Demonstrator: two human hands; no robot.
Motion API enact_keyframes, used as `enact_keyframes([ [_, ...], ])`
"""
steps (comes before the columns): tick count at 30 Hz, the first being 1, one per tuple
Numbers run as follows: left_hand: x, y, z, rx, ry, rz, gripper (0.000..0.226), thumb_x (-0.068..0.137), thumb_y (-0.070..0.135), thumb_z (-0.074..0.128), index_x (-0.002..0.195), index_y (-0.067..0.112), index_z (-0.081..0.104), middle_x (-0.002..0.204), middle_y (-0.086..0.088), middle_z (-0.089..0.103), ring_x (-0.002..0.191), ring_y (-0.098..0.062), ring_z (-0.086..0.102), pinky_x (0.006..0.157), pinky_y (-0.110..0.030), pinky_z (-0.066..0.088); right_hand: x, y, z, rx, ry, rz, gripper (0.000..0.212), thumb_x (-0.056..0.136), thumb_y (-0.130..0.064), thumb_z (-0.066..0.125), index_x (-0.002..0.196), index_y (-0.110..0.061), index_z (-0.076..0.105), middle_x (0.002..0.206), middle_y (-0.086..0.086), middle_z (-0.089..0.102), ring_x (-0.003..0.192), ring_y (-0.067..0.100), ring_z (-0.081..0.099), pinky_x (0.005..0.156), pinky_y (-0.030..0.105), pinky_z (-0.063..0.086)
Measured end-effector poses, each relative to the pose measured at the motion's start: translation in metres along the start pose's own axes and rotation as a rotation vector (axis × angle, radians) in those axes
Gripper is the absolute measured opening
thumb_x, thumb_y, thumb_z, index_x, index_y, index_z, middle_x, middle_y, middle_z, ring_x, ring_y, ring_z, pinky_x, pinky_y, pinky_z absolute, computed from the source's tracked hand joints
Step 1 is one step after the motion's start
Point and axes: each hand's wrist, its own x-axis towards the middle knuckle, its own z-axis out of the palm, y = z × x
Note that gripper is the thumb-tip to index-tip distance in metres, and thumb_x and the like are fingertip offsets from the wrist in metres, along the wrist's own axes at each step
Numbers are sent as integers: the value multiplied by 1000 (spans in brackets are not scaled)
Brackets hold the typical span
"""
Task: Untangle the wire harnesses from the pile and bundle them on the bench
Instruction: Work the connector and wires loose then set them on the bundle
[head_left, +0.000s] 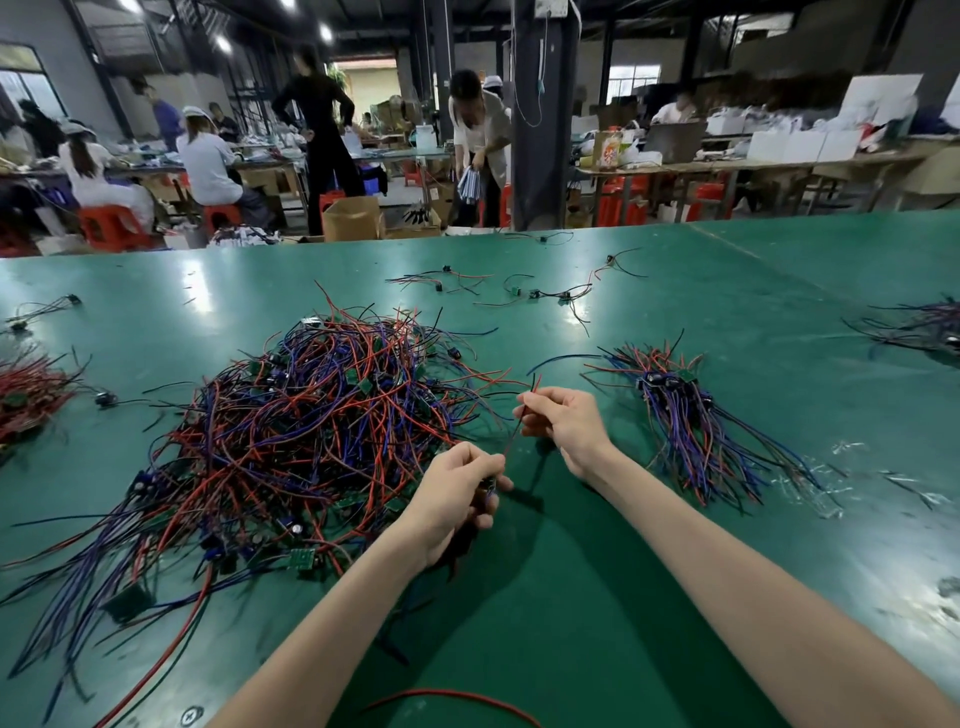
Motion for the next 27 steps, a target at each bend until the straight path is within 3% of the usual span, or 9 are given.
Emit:
enact_keyframes([
  [6,1,1,1,-11,40,-5,21,89,-1,54,71,6,47,60,-8,59,44,-14,49,41,-23,44,4,2,-1,-1,-29,9,12,89,0,59,80,-2,66,62,3,68,51,8,60,51,19,51],
  [12,2,-1,0,-12,32,-13,19,89,-1,55,73,6,48,61,-9,59,44,-14,50,43,-24,46,5,0,-5,41,-56,43,9,88,3,59,84,-2,65,66,6,68,54,8,60,53,19,51],
  [17,2,-3,-3,-7,18,-24,20,90,-1,55,73,6,47,60,-8,59,45,-15,49,43,-25,47,6,-1,-6,77,-1,52,8,87,-4,64,80,0,66,66,8,65,52,10,55,50,20,49],
  [21,3,-2,-4,6,6,-16,20,90,0,56,72,6,48,59,-8,60,44,-14,50,43,-25,47,6,-4,-8,-32,39,9,12,84,-10,69,75,-3,68,64,7,65,49,9,55,49,20,48],
  [27,1,-1,-5,15,9,18,18,88,-2,56,72,4,50,58,-8,61,43,-14,51,43,-25,47,3,-16,-12,-11,39,-11,12,80,-8,73,70,-4,66,59,4,65,47,8,54,48,20,49],
])
